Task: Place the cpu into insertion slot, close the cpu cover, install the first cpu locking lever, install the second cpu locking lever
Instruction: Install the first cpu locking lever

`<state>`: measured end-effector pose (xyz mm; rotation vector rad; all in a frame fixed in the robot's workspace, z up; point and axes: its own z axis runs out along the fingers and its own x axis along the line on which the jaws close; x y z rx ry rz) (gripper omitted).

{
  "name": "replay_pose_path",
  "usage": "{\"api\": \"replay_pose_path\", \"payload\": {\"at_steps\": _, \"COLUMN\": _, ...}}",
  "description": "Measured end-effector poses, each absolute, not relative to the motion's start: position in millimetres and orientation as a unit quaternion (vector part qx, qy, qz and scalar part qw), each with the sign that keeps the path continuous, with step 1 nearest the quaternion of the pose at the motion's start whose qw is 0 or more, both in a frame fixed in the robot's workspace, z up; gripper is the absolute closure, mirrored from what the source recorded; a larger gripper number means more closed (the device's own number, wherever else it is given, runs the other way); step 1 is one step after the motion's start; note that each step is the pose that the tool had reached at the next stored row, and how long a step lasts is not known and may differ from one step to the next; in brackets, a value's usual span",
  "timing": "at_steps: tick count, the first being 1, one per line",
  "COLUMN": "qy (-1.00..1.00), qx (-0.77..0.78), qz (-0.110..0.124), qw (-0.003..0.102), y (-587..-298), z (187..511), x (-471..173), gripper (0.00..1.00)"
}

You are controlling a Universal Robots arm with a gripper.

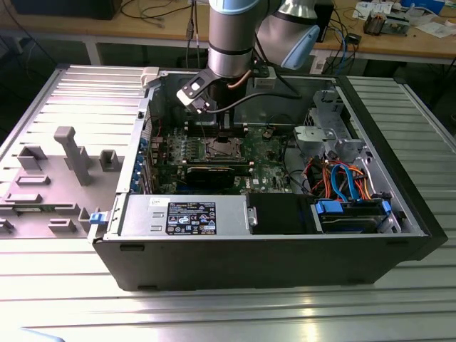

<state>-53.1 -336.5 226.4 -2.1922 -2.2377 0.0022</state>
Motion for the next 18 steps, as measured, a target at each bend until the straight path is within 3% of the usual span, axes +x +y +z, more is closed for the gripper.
{"api": "replay_pose_path", "payload": {"at_steps": 18, "qy": -0.735, "qx": -0.678, "qz": 0.001, "qw": 0.005, "y": -336.5, "z": 237.3, "x": -53.1, "gripper": 0.89}}
